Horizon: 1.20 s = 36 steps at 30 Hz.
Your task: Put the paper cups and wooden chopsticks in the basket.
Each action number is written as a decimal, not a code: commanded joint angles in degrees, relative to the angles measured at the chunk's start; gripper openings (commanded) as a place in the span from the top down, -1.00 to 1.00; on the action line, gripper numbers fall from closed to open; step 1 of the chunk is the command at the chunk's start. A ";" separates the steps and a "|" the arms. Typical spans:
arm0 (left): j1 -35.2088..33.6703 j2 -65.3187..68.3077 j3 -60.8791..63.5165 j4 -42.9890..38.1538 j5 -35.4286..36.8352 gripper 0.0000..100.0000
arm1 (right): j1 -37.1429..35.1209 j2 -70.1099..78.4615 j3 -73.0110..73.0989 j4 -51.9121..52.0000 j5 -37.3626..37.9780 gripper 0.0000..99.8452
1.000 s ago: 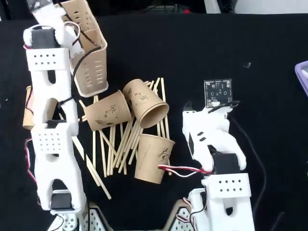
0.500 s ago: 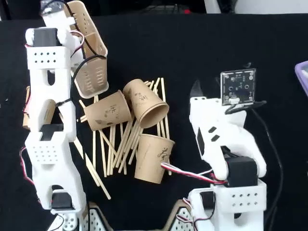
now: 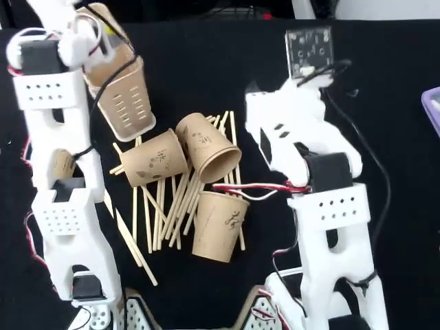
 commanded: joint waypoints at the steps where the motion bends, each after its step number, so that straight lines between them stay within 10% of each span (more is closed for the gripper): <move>1: -2.24 -2.81 -3.74 -1.58 0.79 0.49 | -4.13 0.57 -6.90 0.97 -0.88 0.55; 17: -9.27 12.48 4.44 -28.57 0.44 0.49 | -14.86 5.93 0.92 -3.87 -0.62 0.55; 24: -5.85 16.35 3.47 -24.18 -2.29 0.50 | -14.86 6.20 1.54 -3.87 -0.79 0.55; 27: -2.59 16.35 3.38 -16.97 -2.02 0.95 | -14.77 6.20 1.98 -3.87 -0.79 0.55; 36: 4.09 16.26 -7.34 -5.10 -2.37 0.94 | -14.51 5.93 4.35 -3.96 -0.70 0.55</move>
